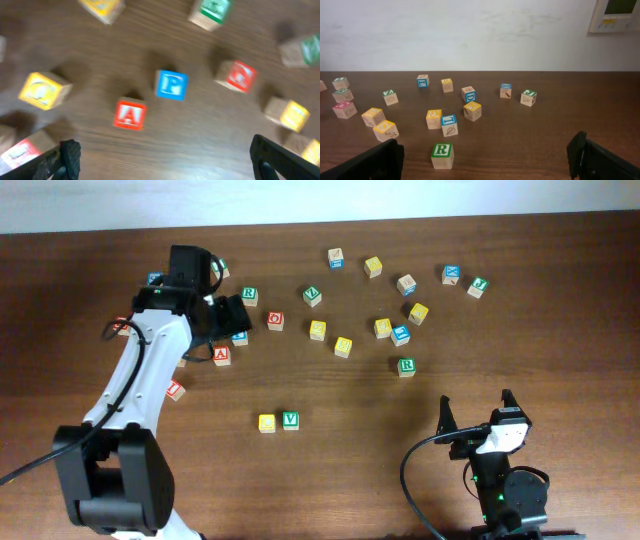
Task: Spell out CVPR
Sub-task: 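Reach left gripper to the blue P block and grasp it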
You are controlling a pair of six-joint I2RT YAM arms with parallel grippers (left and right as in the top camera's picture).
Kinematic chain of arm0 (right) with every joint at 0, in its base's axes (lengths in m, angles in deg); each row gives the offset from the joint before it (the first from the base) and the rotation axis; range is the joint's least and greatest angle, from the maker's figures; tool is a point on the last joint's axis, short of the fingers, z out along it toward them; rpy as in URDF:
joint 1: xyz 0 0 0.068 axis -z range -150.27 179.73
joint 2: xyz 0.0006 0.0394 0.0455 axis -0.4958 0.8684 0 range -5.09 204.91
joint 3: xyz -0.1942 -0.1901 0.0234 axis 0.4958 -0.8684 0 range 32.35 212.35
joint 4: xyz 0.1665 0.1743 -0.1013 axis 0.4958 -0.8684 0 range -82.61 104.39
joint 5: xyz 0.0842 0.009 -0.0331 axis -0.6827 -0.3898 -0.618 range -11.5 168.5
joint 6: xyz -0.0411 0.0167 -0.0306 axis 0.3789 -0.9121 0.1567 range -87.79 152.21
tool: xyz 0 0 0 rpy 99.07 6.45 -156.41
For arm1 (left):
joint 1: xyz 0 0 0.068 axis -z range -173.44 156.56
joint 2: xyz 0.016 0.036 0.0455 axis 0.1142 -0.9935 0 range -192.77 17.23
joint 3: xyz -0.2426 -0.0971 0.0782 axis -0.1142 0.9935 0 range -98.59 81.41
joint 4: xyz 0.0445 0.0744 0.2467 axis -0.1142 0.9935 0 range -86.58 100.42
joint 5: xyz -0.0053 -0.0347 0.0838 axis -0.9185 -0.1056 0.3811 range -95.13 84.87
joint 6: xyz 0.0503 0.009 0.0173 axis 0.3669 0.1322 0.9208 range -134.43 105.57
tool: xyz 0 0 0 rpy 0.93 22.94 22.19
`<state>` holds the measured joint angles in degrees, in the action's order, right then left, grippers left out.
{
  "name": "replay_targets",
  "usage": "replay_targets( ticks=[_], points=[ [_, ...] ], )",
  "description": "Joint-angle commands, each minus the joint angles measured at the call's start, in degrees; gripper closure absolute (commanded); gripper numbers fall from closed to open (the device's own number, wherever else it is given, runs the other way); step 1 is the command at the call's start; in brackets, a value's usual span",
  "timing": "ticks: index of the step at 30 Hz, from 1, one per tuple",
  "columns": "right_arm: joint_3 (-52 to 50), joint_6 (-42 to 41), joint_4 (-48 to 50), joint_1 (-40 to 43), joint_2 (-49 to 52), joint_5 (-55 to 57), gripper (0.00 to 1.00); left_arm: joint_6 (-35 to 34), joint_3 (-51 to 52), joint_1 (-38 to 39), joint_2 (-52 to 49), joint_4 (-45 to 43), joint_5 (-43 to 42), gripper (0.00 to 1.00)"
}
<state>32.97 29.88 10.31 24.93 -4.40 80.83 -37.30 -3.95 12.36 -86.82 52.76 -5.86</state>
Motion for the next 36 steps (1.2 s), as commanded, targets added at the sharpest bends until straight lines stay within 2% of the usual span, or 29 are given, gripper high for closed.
replay_targets(
  ticks=[1, 15, 18, 20, 22, 23, 25, 26, 30, 34, 36],
  points=[
    [-0.31, 0.39, -0.46, 0.42, -0.37, 0.07, 0.02, 5.40, -1.03, 0.70, 0.66, -0.52, -5.73, 0.01],
    [-0.31, 0.39, -0.46, 0.42, -0.37, 0.07, 0.02, 6.12, -0.98, 0.81, -5.03, -6.19, -5.22, 0.01],
    [-0.31, 0.39, -0.46, 0.42, -0.37, 0.07, 0.02, 7.34, -0.98, 1.70, -5.88, -9.25, -0.76, 0.03],
    [-0.31, 0.39, -0.46, 0.42, -0.37, 0.07, 0.02, 7.30, -0.98, 2.75, -5.90, -11.54, 5.03, 0.03],
    [-0.31, 0.39, -0.46, 0.42, -0.37, 0.07, 0.02, 3.98, -0.98, 3.37, -6.23, -12.44, 10.54, 0.09],
    [-0.31, 0.39, -0.46, 0.42, -0.37, 0.07, 0.02, 2.73, -0.98, 3.43, -6.82, -12.61, 10.64, 0.09],
    [-0.31, 0.39, -0.46, 0.42, -0.37, 0.07, 0.02, 2.54, -0.98, 3.69, -9.49, -12.76, 10.64, 0.20],
    [-0.31, 0.39, -0.46, 0.42, -0.37, 0.07, 0.02, 2.54, -0.98, 3.87, -10.60, -12.70, 10.62, 0.22],
    [-0.31, 0.39, -0.46, 0.42, -0.37, 0.07, 0.02, 2.54, -0.98, 4.28, -13.86, -13.16, 9.49, 0.22],
    [-0.31, 0.39, -0.46, 0.42, -0.37, 0.07, 0.02, 1.25, -0.98, 4.28, -14.56, -15.15, 9.16, 0.32],
    [-0.31, 0.39, -0.46, 0.42, -0.37, 0.07, 0.02, 1.25, -0.98, 4.28, -14.88, -15.80, 9.14, 0.34]
  ],
)
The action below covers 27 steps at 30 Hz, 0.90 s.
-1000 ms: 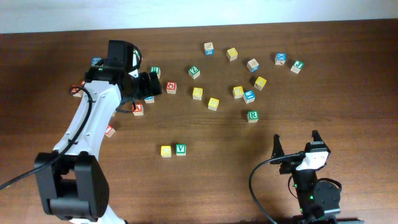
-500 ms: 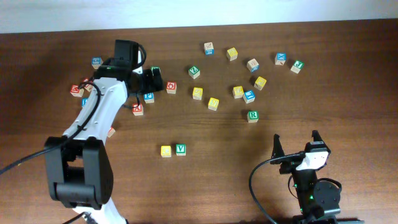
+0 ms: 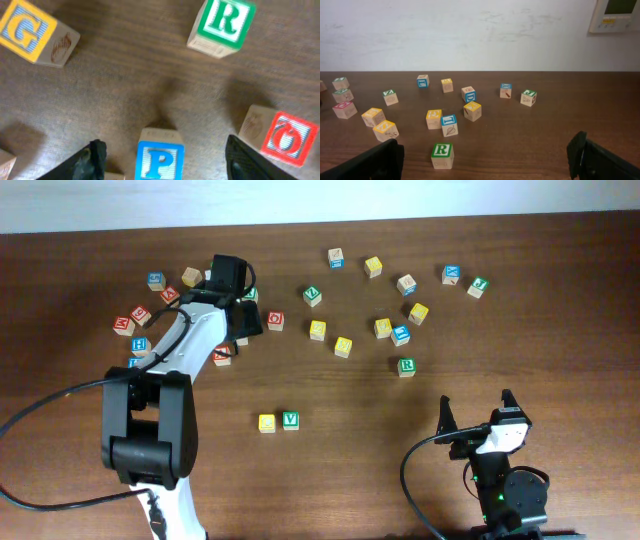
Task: Spell out CVPR
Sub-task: 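Reach left gripper to the blue P block and grasp it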
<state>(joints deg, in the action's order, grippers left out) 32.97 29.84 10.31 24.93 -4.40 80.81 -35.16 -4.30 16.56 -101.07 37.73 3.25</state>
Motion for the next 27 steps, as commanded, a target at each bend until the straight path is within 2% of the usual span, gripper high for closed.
replay_targets(
  ticks=[1, 9, 12, 13, 17, 27],
  points=[
    [-0.31, 0.44, -0.46, 0.42, -0.37, 0.09, 0.02, -0.90, -0.63, 0.09, -0.96, -0.68, 0.02, 0.34],
    [-0.31, 0.44, -0.46, 0.42, -0.37, 0.09, 0.02, -0.85, -0.66, 0.09, -4.02, -1.49, 0.04, 0.37],
    [-0.31, 0.44, -0.46, 0.42, -0.37, 0.09, 0.02, -0.83, -0.66, 0.09, -4.02, -1.55, 0.04, 0.55],
    [-0.31, 0.44, -0.46, 0.42, -0.37, 0.09, 0.02, -0.83, -0.66, 0.09, -4.02, -1.53, 0.04, 0.57],
    [-0.31, 0.44, -0.46, 0.42, -0.37, 0.09, 0.02, -0.83, -0.66, 0.09, -4.02, -1.44, 0.02, 0.57],
    [-0.31, 0.44, -0.46, 0.42, -0.37, 0.09, 0.02, -0.83, -0.66, 0.09, -4.02, -1.03, 0.02, 0.66]
  ],
)
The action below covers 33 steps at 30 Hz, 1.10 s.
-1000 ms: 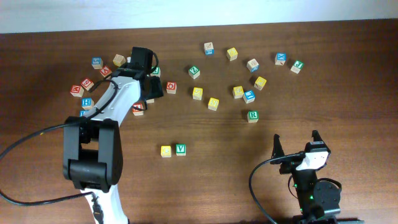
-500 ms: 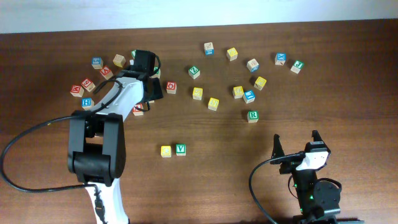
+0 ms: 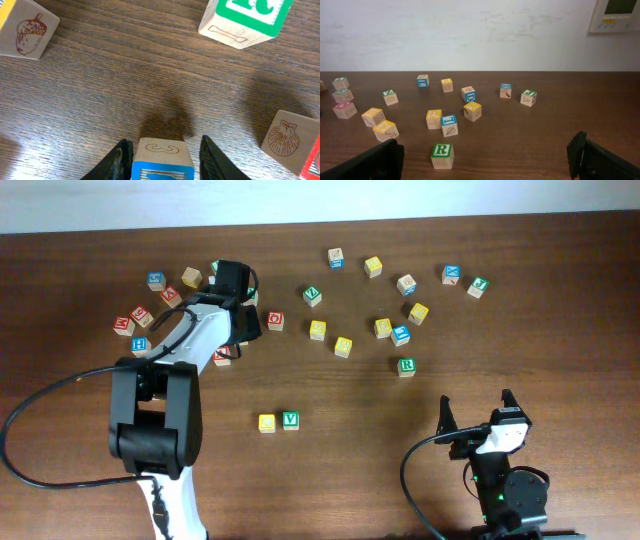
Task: Spell out CVPR
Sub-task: 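Reach left gripper to the blue P block and grasp it, then place the P block to the right of the V block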
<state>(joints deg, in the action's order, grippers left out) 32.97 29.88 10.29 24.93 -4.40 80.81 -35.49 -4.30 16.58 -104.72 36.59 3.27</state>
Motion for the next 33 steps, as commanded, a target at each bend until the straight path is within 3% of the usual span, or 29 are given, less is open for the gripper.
replay_targets(
  ticks=[1, 11, 18, 22, 30, 33],
  points=[
    [-0.31, 0.39, -0.44, 0.42, -0.37, 0.09, 0.02, -0.50, -0.66, 0.07, -0.35, 0.11, 0.00, 0.66],
    [-0.31, 0.39, -0.44, 0.42, -0.37, 0.09, 0.02, -0.52, -0.70, 0.07, -0.17, 0.24, -0.02, 0.73],
    [-0.31, 0.39, -0.44, 0.42, -0.37, 0.09, 0.02, -0.50, -0.72, 0.07, 2.08, 1.60, -0.46, 0.73],
    [-0.31, 0.39, -0.44, 0.42, -0.37, 0.09, 0.02, -0.04, -0.72, 0.07, 5.16, 2.78, -6.47, 0.73],
    [-0.31, 0.39, -0.44, 0.42, -0.37, 0.09, 0.02, 0.11, -0.68, 2.69, 8.85, 11.82, -28.63, 0.76],
    [-0.31, 0.39, -0.44, 0.42, -0.37, 0.09, 0.02, 0.09, -0.68, 7.72, 8.85, 17.62, -29.24, 0.77]
  ],
)
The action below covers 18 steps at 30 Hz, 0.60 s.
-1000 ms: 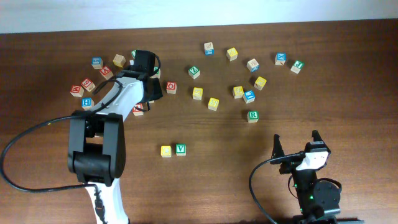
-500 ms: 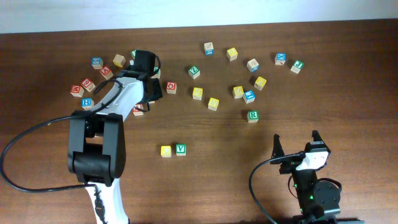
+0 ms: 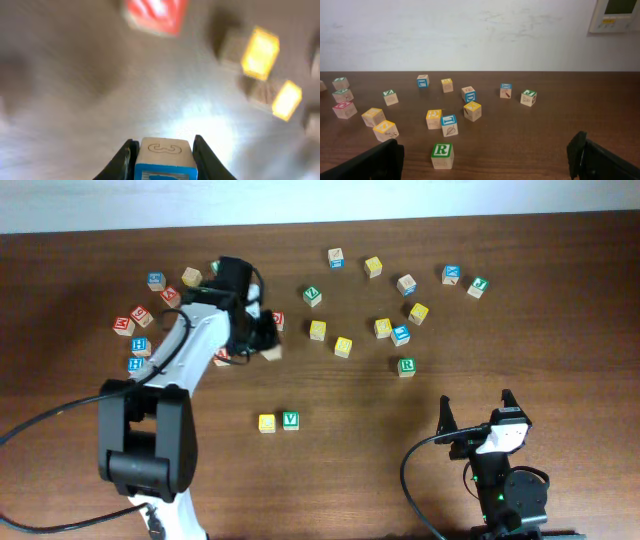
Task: Spell out CVPR
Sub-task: 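Place the P block to the right of the V block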
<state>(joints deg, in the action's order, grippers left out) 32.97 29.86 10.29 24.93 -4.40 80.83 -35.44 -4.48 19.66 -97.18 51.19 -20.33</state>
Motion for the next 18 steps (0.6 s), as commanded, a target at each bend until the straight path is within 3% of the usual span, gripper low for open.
replay_targets(
  ticks=[1, 6, 9, 14, 18],
  points=[
    [-0.31, 0.42, -0.44, 0.42, -0.37, 0.07, 0.02, 0.04, -0.44, 6.84, 1.29, 4.61, -5.38, 0.76],
    [-0.31, 0.42, -0.44, 0.42, -0.37, 0.07, 0.02, -2.82, 0.81, 15.96, 1.29, 8.28, -0.87, 0.77],
    [-0.31, 0.42, -0.44, 0.42, -0.37, 0.07, 0.02, -9.55, 2.82, 20.20, 1.29, 8.57, 8.98, 0.76],
    [-0.31, 0.42, -0.44, 0.42, -0.37, 0.07, 0.02, -15.34, 6.16, 22.03, 1.29, 8.44, 14.71, 0.76],
    [-0.31, 0.42, -0.44, 0.42, -0.37, 0.07, 0.02, -15.45, 7.67, 22.05, 1.29, 8.20, 14.58, 0.73]
  ],
)
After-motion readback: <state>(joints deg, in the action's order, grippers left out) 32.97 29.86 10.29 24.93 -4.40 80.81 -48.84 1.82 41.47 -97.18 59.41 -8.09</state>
